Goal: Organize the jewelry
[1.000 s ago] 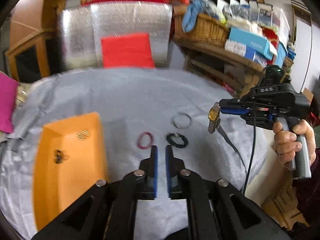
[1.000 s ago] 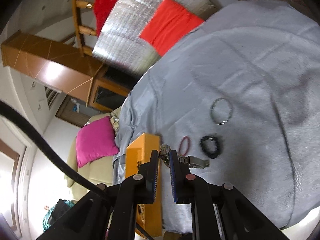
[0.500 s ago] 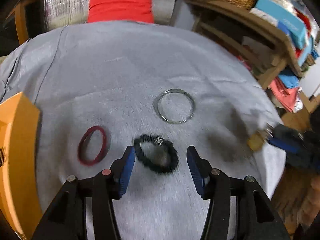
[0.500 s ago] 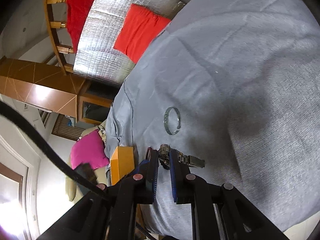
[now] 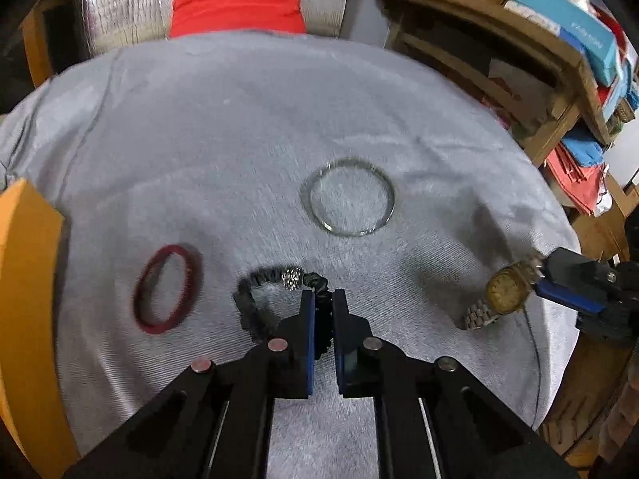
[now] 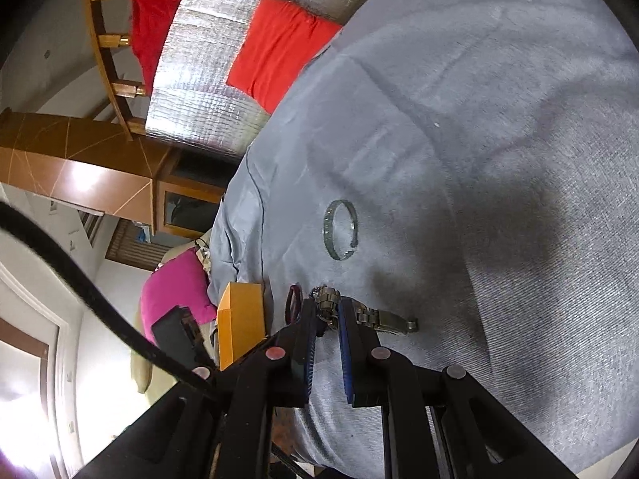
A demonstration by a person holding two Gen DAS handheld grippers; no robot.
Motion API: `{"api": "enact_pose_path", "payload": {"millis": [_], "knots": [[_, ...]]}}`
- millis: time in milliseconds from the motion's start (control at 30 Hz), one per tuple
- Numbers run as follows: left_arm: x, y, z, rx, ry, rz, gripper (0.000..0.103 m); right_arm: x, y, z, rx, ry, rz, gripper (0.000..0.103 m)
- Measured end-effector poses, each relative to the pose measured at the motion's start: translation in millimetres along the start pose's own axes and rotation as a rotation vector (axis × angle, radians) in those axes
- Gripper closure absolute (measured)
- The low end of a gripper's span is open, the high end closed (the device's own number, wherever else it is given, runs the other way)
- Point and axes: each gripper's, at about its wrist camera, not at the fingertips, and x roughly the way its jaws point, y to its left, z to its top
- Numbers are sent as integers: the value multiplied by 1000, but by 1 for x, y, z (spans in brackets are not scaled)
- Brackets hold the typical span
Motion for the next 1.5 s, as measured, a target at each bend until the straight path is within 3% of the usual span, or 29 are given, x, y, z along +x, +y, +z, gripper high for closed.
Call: {"api": "enact_pose_path", "payload": {"millis": [300, 633, 833, 1067, 1267, 1500], "knots": [[-79, 1, -16, -7, -113, -31, 95, -10, 28, -16, -39, -18, 19, 91], [-132, -2, -45, -29, -182, -23, 95, -16, 69, -48, -109, -3, 18, 91], [-171, 37, -57, -79, -222, 33, 95, 4, 118, -64, -194, 50, 36, 91], [-219, 120, -72, -137, -263, 159, 95, 62, 188, -88, -300, 159, 82, 91], [-217, 189, -85, -211, -224, 235, 95, 119, 233, -119, -368, 254, 110, 91], [-180, 226, -96, -264, -160, 246, 95, 182, 244, -151, -410, 359, 73, 91]]}}
